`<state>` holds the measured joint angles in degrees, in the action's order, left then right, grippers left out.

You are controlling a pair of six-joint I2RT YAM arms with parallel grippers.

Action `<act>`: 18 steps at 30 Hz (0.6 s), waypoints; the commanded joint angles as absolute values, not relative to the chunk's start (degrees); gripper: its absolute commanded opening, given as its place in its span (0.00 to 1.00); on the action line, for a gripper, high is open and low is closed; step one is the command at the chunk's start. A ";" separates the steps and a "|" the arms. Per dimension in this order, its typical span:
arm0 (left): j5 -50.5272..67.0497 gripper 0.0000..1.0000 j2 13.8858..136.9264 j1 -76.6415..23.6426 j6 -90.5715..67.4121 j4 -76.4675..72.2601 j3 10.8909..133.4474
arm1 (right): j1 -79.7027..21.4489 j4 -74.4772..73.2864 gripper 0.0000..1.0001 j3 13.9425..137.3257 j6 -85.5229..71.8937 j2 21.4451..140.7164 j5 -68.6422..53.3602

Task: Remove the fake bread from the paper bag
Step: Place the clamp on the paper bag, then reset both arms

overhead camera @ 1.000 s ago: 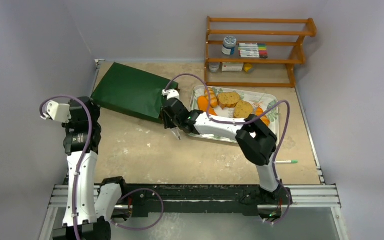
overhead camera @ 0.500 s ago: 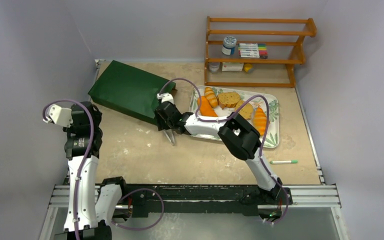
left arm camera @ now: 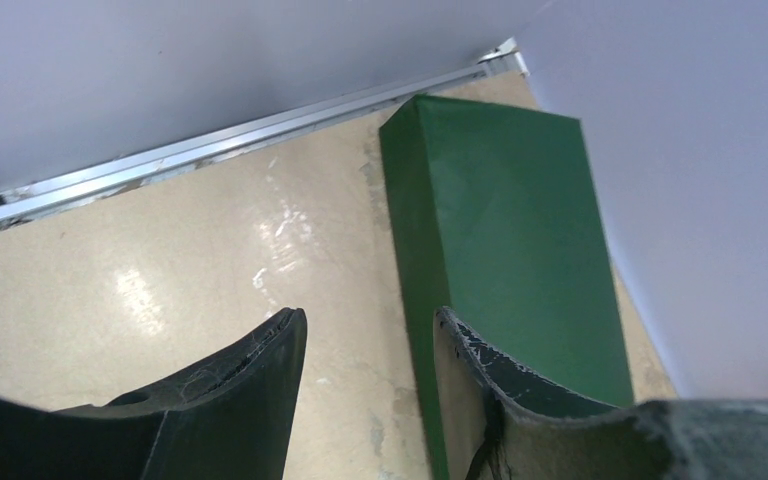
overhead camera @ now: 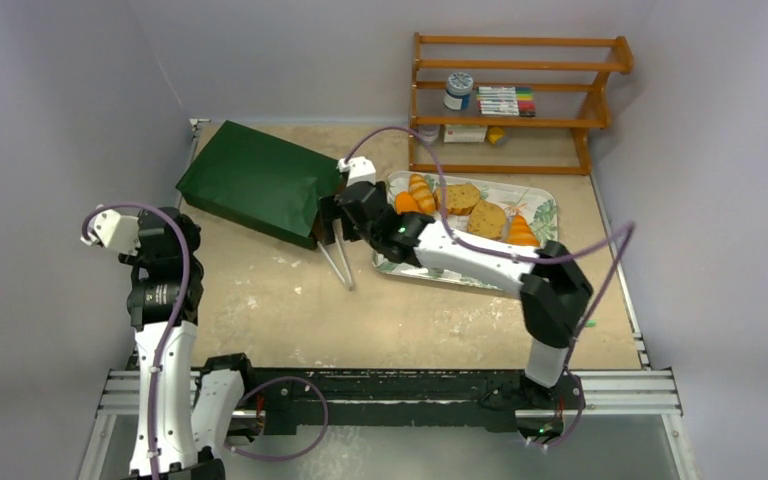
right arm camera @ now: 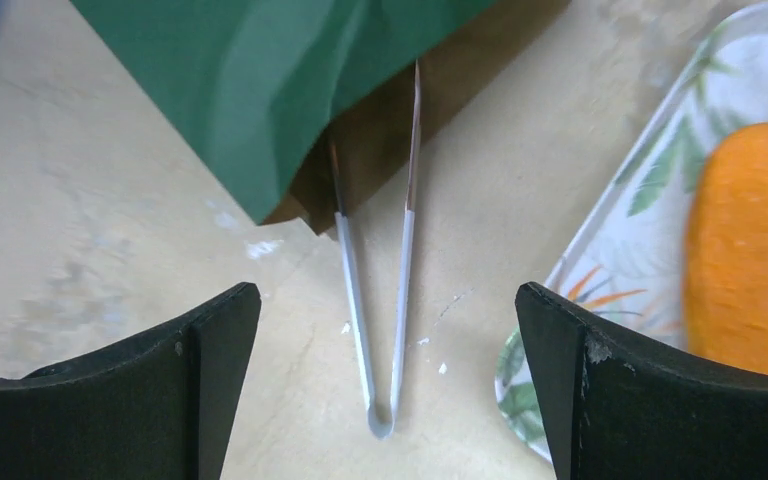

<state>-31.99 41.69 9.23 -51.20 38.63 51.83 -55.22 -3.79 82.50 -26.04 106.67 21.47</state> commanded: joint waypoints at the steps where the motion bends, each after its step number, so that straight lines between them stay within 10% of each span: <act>1: -30.82 0.49 42.31 8.73 -48.73 29.38 51.99 | -55.59 -7.25 1.00 80.89 -25.49 96.21 27.84; 18: -43.50 0.46 66.01 -15.49 -41.64 9.81 56.02 | -50.36 -33.31 1.00 81.42 -41.74 76.21 62.30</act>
